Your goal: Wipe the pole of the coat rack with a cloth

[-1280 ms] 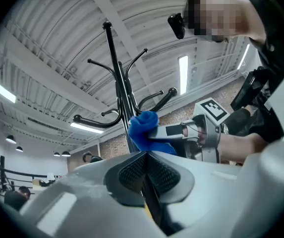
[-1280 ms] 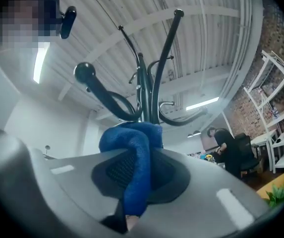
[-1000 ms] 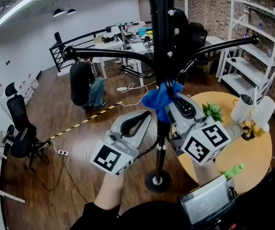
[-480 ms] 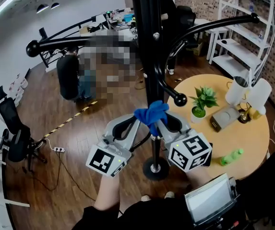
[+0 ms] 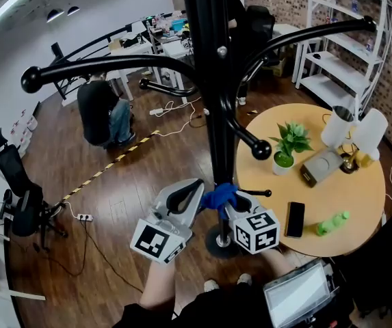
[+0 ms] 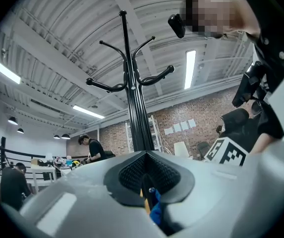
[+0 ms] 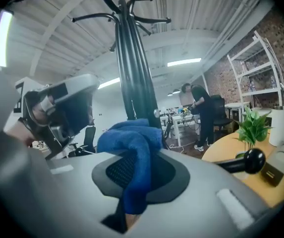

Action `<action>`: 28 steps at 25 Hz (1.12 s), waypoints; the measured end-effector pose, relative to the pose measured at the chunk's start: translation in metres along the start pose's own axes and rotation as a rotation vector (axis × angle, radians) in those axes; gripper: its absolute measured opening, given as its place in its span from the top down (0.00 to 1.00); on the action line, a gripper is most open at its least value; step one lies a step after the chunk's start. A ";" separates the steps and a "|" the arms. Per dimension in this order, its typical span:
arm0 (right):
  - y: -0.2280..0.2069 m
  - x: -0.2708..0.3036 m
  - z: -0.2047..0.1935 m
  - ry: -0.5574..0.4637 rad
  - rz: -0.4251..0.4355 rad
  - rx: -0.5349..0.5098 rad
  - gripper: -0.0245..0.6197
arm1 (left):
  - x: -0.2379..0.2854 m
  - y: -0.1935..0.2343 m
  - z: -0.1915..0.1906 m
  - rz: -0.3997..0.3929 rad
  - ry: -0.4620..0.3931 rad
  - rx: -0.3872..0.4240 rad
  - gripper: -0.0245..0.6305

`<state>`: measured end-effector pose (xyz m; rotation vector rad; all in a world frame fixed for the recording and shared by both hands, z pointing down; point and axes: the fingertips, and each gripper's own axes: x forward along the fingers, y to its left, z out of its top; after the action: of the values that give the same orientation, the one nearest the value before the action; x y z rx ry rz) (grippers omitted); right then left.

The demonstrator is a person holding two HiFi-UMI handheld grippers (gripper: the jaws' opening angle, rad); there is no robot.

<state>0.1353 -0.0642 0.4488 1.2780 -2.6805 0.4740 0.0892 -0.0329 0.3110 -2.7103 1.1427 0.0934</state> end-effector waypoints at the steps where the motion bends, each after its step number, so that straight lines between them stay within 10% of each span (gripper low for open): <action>1: -0.002 0.001 -0.005 0.012 -0.004 0.006 0.88 | 0.000 0.000 -0.001 0.000 0.001 -0.002 0.96; 28: 0.063 -0.075 0.269 -0.585 0.196 -0.178 0.88 | 0.007 0.014 0.088 -0.012 -0.159 0.159 0.96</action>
<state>0.1375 -0.0629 0.1625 1.2590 -3.2442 -0.1564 0.0857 -0.0290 0.2217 -2.5202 1.0412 0.2029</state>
